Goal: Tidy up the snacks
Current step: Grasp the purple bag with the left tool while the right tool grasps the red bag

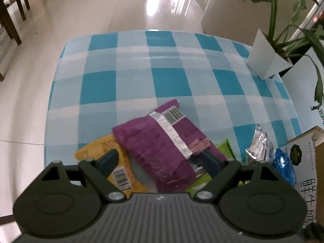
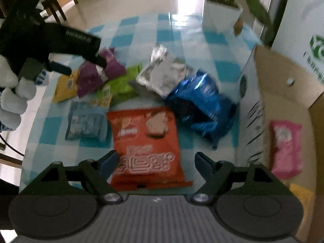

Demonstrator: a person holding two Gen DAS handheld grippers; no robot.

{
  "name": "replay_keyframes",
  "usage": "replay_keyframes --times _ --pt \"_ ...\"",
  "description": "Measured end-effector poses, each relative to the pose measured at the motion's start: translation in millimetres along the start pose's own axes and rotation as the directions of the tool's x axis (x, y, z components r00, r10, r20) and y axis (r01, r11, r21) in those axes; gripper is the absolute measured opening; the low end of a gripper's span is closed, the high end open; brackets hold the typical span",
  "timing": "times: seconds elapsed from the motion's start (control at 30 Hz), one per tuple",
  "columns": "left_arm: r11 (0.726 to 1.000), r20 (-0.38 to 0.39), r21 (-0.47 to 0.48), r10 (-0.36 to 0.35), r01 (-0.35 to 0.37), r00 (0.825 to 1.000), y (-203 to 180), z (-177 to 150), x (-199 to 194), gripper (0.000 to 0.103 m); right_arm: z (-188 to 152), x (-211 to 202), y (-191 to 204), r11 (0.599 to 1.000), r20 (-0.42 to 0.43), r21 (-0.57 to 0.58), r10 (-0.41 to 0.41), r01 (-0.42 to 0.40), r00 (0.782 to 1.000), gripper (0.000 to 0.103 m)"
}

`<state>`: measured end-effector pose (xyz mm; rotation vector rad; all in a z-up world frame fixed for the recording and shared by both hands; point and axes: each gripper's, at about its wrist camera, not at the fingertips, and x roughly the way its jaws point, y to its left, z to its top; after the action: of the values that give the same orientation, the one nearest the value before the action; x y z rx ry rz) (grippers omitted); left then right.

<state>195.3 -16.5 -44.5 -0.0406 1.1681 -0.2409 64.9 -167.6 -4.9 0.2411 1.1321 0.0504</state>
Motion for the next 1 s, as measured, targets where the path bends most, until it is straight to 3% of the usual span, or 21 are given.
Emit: replay_keyframes --times 0.43,0.67,0.87,1.0 --pt "0.996 0.015 -0.077 0.035 -0.034 0.999 -9.9 9.1 11.8 0.091 -2.5 20.0 21.9 0.998 -0.001 -0.006 -0.068 0.068 0.998 0.096" --pt "0.981 0.053 -0.193 -0.003 0.013 0.999 -0.6 23.1 5.1 0.091 -0.6 22.3 22.9 0.999 -0.013 0.022 -0.045 0.045 0.999 0.097" --pt "0.97 0.042 -0.238 0.053 -0.042 0.998 0.1 33.7 17.2 0.092 -0.5 22.9 23.9 0.999 -0.011 0.026 -0.045 0.046 0.999 0.097" --pt "0.973 0.028 -0.211 0.102 -0.094 0.994 -8.6 32.6 23.5 0.094 0.3 25.5 21.8 0.998 -0.014 0.027 -0.052 0.052 0.999 0.097"
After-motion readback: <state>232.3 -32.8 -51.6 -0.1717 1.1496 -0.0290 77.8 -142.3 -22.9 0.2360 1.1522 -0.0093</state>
